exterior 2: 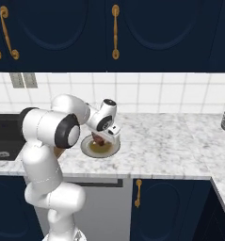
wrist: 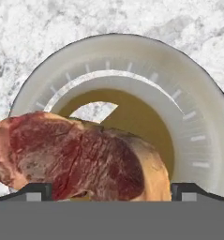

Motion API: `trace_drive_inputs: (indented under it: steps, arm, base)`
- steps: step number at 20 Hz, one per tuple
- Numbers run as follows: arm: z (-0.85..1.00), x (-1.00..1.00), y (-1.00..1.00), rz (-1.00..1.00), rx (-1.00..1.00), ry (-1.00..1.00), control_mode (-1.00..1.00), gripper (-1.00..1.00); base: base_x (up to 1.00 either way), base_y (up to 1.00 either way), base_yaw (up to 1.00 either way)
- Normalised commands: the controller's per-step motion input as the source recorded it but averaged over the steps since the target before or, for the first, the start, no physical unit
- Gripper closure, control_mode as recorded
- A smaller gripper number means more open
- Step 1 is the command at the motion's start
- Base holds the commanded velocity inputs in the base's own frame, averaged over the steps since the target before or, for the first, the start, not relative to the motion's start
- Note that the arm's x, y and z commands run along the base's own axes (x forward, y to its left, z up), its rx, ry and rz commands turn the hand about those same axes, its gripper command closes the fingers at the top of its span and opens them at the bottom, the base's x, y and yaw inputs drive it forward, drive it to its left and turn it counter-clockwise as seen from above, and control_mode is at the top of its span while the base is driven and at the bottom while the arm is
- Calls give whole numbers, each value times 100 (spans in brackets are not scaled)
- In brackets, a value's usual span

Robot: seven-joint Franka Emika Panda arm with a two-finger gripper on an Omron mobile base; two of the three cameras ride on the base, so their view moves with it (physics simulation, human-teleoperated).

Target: Pick up the knife from the drawer and place it on the cutting board. Then place the meat from the plate to the cutting board.

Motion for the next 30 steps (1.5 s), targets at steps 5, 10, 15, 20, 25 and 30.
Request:
trace_drive_inputs:
  steps: [5, 10, 15, 20, 25, 30]
  arm:
    - [-42, 8, 0, 2, 0, 1, -100, 100]
    - [-35, -42, 11, 6, 0, 0, -100, 100]
    - [-25, -76, 13, 8, 0, 0, -100, 100]
    - [57, -69, 26, 8, 0, -21, -100, 100]
    - [78, -46, 100, 21, 0, -15, -100, 100]
    - [18, 2, 100, 3, -1, 1, -100, 100]
  base:
    - [0, 0, 0]
    - [0, 0, 0]
    - [0, 0, 0]
    - [0, 0, 0]
    - [0, 0, 0]
    - [0, 0, 0]
